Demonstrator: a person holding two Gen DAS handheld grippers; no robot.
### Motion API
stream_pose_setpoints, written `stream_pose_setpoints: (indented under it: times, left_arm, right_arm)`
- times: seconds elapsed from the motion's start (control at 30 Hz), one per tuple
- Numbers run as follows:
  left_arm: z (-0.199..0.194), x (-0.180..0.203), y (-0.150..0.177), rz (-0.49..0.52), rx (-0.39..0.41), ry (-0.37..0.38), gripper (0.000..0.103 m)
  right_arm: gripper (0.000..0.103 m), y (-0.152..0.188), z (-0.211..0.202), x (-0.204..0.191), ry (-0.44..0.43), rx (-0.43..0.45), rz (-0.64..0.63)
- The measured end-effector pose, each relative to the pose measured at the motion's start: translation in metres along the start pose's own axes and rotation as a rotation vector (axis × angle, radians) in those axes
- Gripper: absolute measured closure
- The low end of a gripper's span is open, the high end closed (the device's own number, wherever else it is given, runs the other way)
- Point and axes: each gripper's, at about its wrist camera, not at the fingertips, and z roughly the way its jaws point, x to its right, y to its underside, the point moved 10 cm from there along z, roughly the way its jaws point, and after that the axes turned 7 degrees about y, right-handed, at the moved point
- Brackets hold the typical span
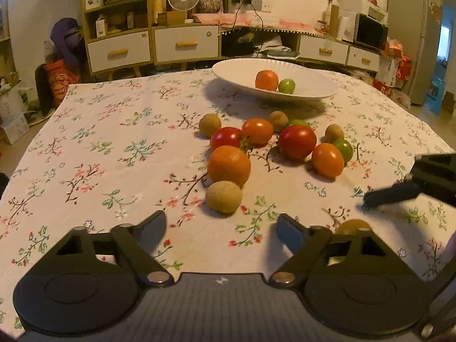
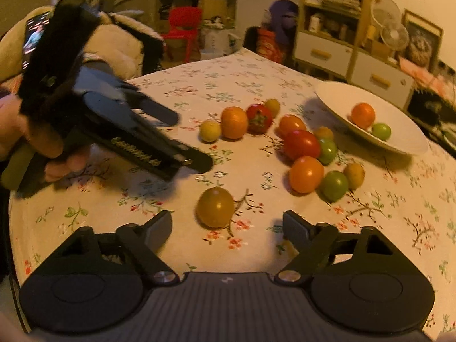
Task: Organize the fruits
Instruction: 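Grasp the tan round fruit with the left gripper while the right gripper grasps a brownish-yellow tomato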
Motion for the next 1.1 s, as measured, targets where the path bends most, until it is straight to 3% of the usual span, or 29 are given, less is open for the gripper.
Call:
stream_pose_setpoints:
  times: [0.5, 0.97, 1.1]
  left_arm:
    - [0.007, -0.001, -0.012, -0.054, 0.007, 0.019, 0.072]
    - [0.006, 0.000, -0.012, -0.056, -0.011, 0.029, 0.073]
    - [0.006, 0.002, -0.013, -0.057, -0.015, 0.037, 0.073]
  right_arm:
    - [0.054, -0.005, 0.000, -0.009, -0.050, 0.006, -0.005]
    - [0.078, -0.009, 0.004, -0.002, -0.092, -0.019, 0.074]
    - [0.078, -0.010, 0.005, 0.000, -0.100, -0.024, 0.095]
